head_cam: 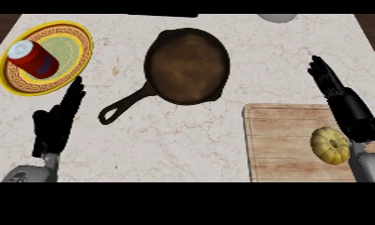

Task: Pick the squash from the cutting board and place it in the pan

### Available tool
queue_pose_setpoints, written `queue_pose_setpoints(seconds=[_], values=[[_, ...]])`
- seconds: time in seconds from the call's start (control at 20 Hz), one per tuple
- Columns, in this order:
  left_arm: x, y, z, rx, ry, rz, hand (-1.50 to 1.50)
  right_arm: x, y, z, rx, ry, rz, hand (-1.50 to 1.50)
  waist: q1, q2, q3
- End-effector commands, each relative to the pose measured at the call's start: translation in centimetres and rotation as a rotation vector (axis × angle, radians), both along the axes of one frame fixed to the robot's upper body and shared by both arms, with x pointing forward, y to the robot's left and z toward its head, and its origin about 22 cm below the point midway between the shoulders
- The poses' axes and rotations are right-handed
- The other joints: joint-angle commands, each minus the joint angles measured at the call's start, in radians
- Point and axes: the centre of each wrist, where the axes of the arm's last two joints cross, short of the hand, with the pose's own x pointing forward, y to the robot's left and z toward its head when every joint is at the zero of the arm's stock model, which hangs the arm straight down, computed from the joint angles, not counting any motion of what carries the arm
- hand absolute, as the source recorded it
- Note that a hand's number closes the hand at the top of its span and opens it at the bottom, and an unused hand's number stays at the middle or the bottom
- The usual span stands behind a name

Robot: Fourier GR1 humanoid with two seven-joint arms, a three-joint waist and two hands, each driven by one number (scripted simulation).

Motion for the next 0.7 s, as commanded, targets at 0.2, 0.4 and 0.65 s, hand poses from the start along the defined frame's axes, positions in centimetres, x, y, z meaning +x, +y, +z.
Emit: queue_pose_setpoints(seconds=[0.2, 0.4, 0.65], values=[[1.4, 5.6, 2.5, 0.141, 0.076, 0.209, 0.0, 2.6, 3.4, 7.1, 0.024, 0.011, 0.255, -1.5, -0.033, -0.031, 0.029], [-0.3, 5.4, 0.6, 0.137, 0.131, 0.194, 0.0, 1.8, -4.3, 12.3, -0.66, -0.138, -0.072, 1.5, -0.08, -0.046, -0.006], [-0.2, 6.5, 0.9, 0.11, 0.182, 0.211, 0.0, -4.2, -3.0, 3.4, 0.032, -0.213, -0.409, -1.5, -0.068, -0.035, 0.03]])
